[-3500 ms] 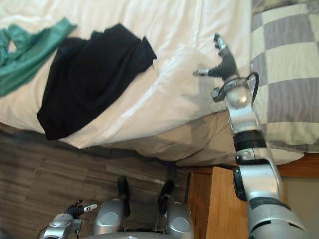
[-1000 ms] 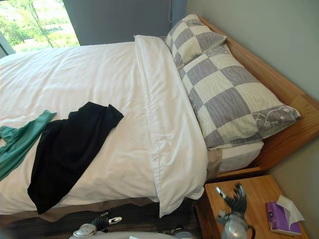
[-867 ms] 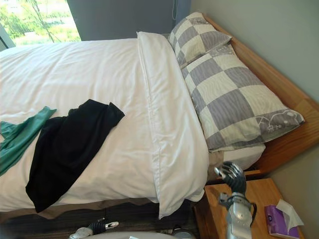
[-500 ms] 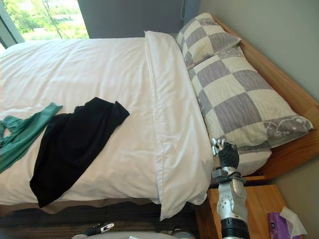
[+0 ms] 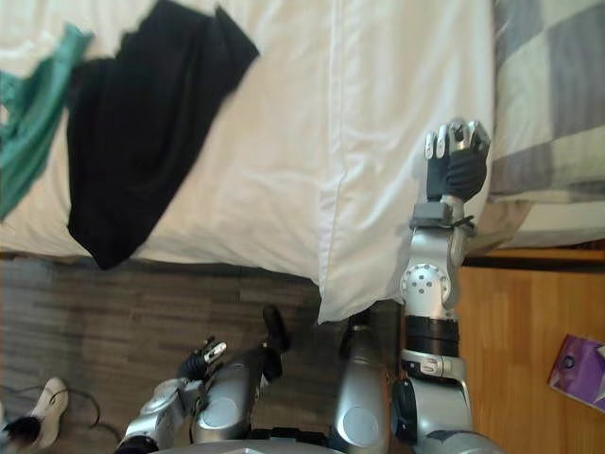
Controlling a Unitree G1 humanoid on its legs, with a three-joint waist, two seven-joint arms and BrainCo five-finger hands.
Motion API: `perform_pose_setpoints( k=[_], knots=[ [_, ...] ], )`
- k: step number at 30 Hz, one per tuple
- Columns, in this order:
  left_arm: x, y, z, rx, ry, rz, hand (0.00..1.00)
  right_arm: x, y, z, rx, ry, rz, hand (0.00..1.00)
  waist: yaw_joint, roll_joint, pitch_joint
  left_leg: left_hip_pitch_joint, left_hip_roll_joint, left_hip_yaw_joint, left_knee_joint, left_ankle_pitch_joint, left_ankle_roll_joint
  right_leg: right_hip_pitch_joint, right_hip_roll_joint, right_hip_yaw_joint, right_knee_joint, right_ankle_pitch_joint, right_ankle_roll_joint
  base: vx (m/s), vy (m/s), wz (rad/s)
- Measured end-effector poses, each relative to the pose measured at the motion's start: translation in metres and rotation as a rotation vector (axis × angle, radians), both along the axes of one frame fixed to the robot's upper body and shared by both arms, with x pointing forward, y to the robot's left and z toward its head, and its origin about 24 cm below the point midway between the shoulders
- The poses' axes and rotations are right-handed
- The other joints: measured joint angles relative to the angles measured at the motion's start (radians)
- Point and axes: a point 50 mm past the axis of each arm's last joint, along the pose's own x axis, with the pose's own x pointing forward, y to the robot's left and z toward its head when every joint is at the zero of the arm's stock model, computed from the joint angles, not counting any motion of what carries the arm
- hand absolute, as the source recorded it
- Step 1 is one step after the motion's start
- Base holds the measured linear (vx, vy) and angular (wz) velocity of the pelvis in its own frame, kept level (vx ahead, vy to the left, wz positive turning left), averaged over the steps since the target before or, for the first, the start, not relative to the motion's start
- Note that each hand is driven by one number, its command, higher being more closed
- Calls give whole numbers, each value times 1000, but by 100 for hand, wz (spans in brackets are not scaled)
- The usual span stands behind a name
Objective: Tidy the bed and pick cloth on bed and put in laundry
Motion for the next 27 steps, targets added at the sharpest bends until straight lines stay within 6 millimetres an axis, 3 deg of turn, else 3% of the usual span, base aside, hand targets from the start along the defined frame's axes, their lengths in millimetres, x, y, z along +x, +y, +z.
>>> perform_pose_setpoints(
  k=[4, 8, 13, 18, 19, 21, 22, 23, 24, 27],
  knots=[
    [32, -26, 20, -91, -124, 15, 0, 4, 17, 12, 8, -75, 48, 100, -12, 4, 24, -119, 7, -1, 77, -13, 11, -114, -6, 16, 58, -7, -10, 5, -28, 12],
    [43, -43, 29, -139, -196, 54, 0, 12, 28, 0, 49, -100, 69, 100, -25, 4, 24, -178, 42, 2, 221, -94, 8, -153, 2, 41, 115, -42, -20, -43, 9, -12],
    [45, -42, 31, -176, -206, 158, 0, 12, 39, -28, 124, -73, 75, 100, -48, -1, 21, -188, 88, 29, 303, -144, 9, -147, 38, 73, 114, -42, -14, -49, 18, -26],
    [50, -45, 32, -204, -203, 191, 0, -7, 30, -87, 142, 62, 25, 100, -74, -19, 18, -108, 106, 83, 312, -174, 16, -76, 71, 115, 51, -1, -9, 34, 50, -41],
    [50, -44, 32, -222, -204, 208, 0, -18, 16, -125, 164, 200, -34, 100, -77, -31, 14, -76, 108, 98, 312, -186, 18, -49, 72, 127, 42, 2, -4, 62, 58, -34],
    [50, -44, 32, -225, -207, 214, 0, -31, 0, -165, 198, 363, -105, 100, -77, -36, 12, -55, 113, 110, 313, -199, 19, -31, 73, 130, 31, 4, 0, 64, 46, -28],
    [49, -44, 31, -230, -206, 220, 0, -56, -19, -212, 241, 560, -192, 100, -75, -36, 12, -32, 116, 124, 317, -217, 20, -11, 77, 134, 20, 4, 3, 51, 33, -29],
    [48, -43, 30, -237, -201, 230, 0, -67, -24, -226, 253, 621, -219, 100, -77, -37, 12, -22, 118, 131, 318, -225, 16, -2, 80, 139, 15, 4, 4, 98, 71, -40],
    [44, -42, 27, -241, -188, 241, 0, -92, -33, -248, 262, 712, -268, 0, -85, -37, 12, 6, 123, 140, 321, -240, 18, 26, 86, 148, 1, 8, 13, 113, 77, -36],
    [31, -36, 17, -234, -143, 269, 0, -136, -41, -276, 217, 854, -315, 0, -105, -53, -15, 102, 138, 162, 326, -275, 11, 125, 96, 148, -26, 2, 26, 138, 73, -28]
  ],
)
